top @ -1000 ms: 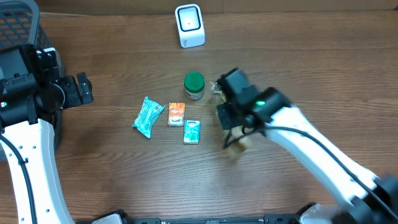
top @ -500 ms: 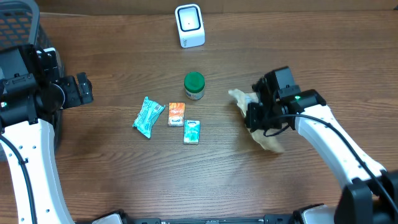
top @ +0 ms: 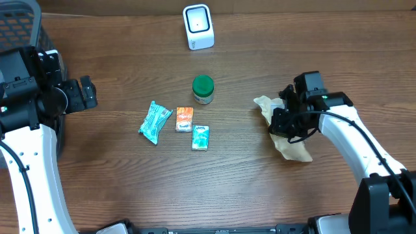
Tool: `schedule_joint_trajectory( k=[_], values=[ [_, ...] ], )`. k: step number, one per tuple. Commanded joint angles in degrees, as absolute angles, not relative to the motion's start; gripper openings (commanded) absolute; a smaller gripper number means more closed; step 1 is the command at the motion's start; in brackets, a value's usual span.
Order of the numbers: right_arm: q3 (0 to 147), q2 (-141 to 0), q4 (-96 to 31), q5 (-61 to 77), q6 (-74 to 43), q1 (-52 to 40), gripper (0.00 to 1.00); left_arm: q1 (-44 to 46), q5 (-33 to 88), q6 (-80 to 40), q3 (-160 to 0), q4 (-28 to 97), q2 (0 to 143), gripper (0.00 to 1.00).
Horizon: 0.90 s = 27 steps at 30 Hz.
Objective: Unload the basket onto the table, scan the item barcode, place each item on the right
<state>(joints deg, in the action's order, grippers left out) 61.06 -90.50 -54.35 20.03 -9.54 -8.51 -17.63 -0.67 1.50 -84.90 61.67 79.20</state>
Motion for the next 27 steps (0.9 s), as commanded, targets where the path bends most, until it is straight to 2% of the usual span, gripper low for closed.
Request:
schedule_joint_trajectory(
  k=[1, 12, 21, 27],
  values=[
    [65.93, -87.88, -56.42, 21.41, -7.20, -11.25, 0.04, -17.50, -0.19, 2.15, -85.23, 61.47, 79.40, 1.00],
    [67.51, -83.05, -54.85, 40.77, -9.26, -14.04, 0.04, -17.50, -0.19, 2.15, -85.23, 61.47, 79.40, 0.99],
    [53.82, -85.69, -37.04, 36.34, -19.35, -13.74, 0.04, -17.50, -0.19, 2.15, -85.23, 61.47, 79.40, 1.00],
    [51.11, -89.03, -35.07, 30.83, -20.97, -10.00, 0.04, -17.50, -0.19, 2.15, -85.23, 61.47, 79.40, 1.00]
  ],
)
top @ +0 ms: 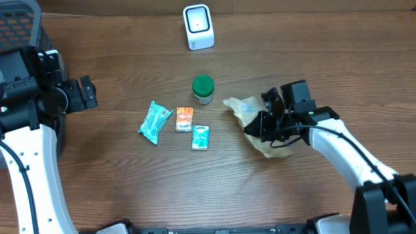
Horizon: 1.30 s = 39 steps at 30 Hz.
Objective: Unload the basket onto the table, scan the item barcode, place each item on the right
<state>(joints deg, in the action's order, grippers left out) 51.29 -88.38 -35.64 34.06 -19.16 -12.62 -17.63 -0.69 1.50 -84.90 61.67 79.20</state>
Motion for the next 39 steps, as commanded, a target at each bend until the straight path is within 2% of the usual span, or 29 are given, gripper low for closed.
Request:
schedule_joint_trajectory(
  k=[1, 8, 17, 21, 27, 33, 39],
  values=[
    [51.11, -89.01, -35.07, 29.87, -20.97, -9.13, 0.04, -17.50, -0.19, 2.15, -85.23, 61.47, 79.40, 1.00],
    [52.10, -89.01, -36.73, 28.75, -17.45, -5.56, 0.04, -17.50, -0.19, 2.15, -85.23, 61.49, 79.40, 1.00],
    [59.86, -86.26, -47.09, 25.93, -14.52, -12.67, 0.04, -17.50, -0.19, 2.15, -85.23, 61.47, 79.40, 1.00],
    [61.54, -82.85, -48.03, 28.99, -15.03, -15.44, 0.04, -17.50, -0.19, 2.15, -85.23, 61.47, 79.40, 1.00],
    [60.90, -81.12, -43.77, 38.76, -21.02, -15.70, 0.04, -17.50, -0.19, 2.15, -85.23, 61.47, 79.40, 1.00],
    [54.50, -81.19, -32.21, 40.60, -30.48, -15.70, 0.04, -17.50, -0.19, 2.15, -85.23, 61.47, 79.40, 1.00],
    [44.34, -82.32, -22.55, 36.32, -36.10, -15.68, 0.04, -17.50, -0.19, 2.15, -85.23, 61.47, 79.40, 1.00]
  ],
)
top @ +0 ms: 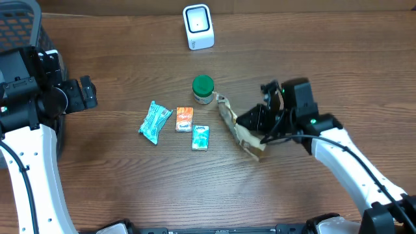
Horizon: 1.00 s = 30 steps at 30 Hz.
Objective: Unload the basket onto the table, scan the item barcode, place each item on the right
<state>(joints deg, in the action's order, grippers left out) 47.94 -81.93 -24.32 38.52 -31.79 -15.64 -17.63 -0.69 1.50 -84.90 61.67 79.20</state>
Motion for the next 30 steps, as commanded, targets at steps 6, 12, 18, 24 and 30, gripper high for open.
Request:
schedule_joint_trajectory(
  k=[6, 12, 18, 24, 30],
  values=[
    [42.68, -82.63, -23.35, 31.55, -35.77, -15.64, 0.04, -17.50, -0.19, 2.15, -85.23, 61.47, 79.40, 0.99],
    [44.05, -82.54, -22.83, 33.93, -34.02, -15.84, 0.04, -17.50, -0.19, 2.15, -85.23, 61.49, 79.40, 1.00],
    [51.11, -80.38, -32.69, 28.25, -29.69, -21.10, 0.04, -17.50, -0.19, 2.15, -85.23, 61.47, 79.40, 1.00],
    [58.13, -78.11, -39.29, 25.71, -28.45, -26.13, 0.04, -17.50, -0.19, 2.15, -85.23, 61.47, 79.40, 1.00],
    [59.35, -76.44, -35.73, 37.32, -30.68, -26.68, 0.04, -17.50, -0.19, 2.15, -85.23, 61.47, 79.40, 0.99]
  ],
)
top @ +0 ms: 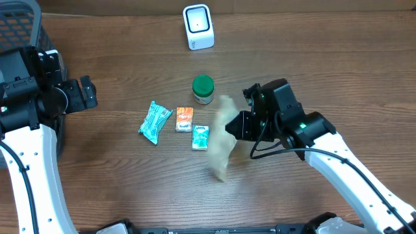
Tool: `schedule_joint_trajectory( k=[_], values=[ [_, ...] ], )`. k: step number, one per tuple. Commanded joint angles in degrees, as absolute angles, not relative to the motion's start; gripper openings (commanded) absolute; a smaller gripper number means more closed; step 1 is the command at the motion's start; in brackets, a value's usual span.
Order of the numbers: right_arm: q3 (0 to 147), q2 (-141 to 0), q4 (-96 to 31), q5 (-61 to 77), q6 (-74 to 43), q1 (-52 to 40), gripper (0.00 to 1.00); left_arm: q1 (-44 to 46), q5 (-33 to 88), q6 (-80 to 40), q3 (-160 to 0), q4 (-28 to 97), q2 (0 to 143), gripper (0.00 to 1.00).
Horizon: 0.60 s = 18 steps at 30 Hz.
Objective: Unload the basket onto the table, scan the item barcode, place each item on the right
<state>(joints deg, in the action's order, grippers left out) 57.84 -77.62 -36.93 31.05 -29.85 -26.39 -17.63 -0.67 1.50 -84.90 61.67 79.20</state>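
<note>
A white barcode scanner [198, 26] stands at the back middle of the table. Four items lie in the middle: a green-lidded jar [203, 89], a teal pouch [155, 121], an orange packet [184, 119] and a small teal box [201, 137]. My right gripper [235, 127] is shut on a tan paper bag [221, 140], which hangs blurred just right of the teal box. My left gripper [86, 91] stays at the far left, open and empty.
A black mesh basket [18, 26] sits in the back left corner behind my left arm. The wooden table [130, 188] runs bare along its front.
My right gripper has moved further left with the tan bag. The bag now hangs beside the teal box and shows blurred. The left arm has not moved.
My right gripper held the tan bag at the right side of the table. At each later moment it stood further left with the bag, first near the jar, now next to the small items. The left arm and the items kept still.
</note>
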Motion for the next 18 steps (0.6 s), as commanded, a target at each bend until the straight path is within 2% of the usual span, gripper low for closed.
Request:
schedule_joint_trajectory(
  k=[1, 6, 10, 11, 15, 18],
  values=[
    [59.22, -76.53, -34.89, 38.65, -31.44, -26.68, 0.04, -17.50, -0.19, 2.15, -85.23, 61.49, 79.40, 1.00],
    [58.65, -76.73, -34.81, 37.58, -31.79, -26.68, 0.04, -17.50, -0.19, 2.15, -85.23, 61.47, 79.40, 1.00],
    [57.19, -76.90, -36.45, 28.91, -31.44, -27.11, 0.05, -17.50, -0.19, 2.15, -85.23, 61.47, 79.40, 1.00],
    [56.75, -77.14, -36.75, 27.31, -31.44, -27.11, 0.12, -17.50, -0.19, 2.15, -85.23, 61.47, 79.40, 0.99],
    [55.53, -80.44, -36.75, 25.96, -31.77, -27.11, 0.58, -17.50, -0.19, 2.15, -85.23, 61.47, 79.40, 0.99],
    [55.55, -84.38, -36.93, 25.91, -34.20, -27.11, 0.66, -17.50, -0.19, 2.15, -85.23, 61.49, 79.40, 1.00]
  ],
)
